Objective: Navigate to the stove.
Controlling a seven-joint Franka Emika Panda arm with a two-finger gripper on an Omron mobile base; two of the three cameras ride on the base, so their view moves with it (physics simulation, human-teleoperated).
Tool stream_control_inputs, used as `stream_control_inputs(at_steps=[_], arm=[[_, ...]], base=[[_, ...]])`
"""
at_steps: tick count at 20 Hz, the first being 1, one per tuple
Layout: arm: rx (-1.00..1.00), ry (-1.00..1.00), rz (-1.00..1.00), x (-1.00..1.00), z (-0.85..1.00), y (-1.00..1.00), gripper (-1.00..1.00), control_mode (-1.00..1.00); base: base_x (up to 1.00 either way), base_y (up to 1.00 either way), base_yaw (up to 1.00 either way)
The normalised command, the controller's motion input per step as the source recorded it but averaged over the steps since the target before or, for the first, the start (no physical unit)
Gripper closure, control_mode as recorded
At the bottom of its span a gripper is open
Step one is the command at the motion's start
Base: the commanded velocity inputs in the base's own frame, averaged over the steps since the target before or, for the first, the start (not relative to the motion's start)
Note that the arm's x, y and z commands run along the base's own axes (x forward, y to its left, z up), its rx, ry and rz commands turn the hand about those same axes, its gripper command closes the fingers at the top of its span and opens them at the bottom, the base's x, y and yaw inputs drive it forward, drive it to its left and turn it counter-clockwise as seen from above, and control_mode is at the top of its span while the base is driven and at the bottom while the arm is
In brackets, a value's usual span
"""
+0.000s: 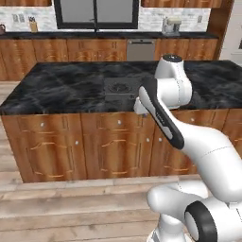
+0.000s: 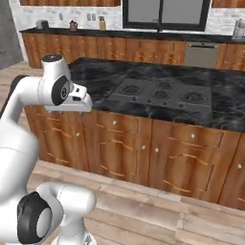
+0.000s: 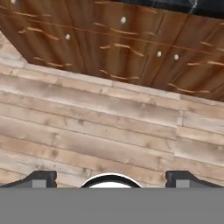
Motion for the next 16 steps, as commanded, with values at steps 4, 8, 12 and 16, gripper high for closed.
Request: stream_control_inputs(at_steps=[4, 8, 12, 16], arm=[[0.00, 0.00, 0.00, 0.00, 0.00, 0.00, -1.00, 1.00], [0.00, 0.00, 0.00, 0.00, 0.00, 0.00, -1.00, 1.00], [0.00, 0.00, 0.00, 0.00, 0.00, 0.00, -1.00, 1.00], [0.00, 0.00, 0.00, 0.00, 0.00, 0.00, -1.00, 1.00]], base=[[0.59, -0.27, -0.61], [1.00, -0.24, -0.16], [1.00, -0.04, 0.00], [1.00, -0.03, 0.02]])
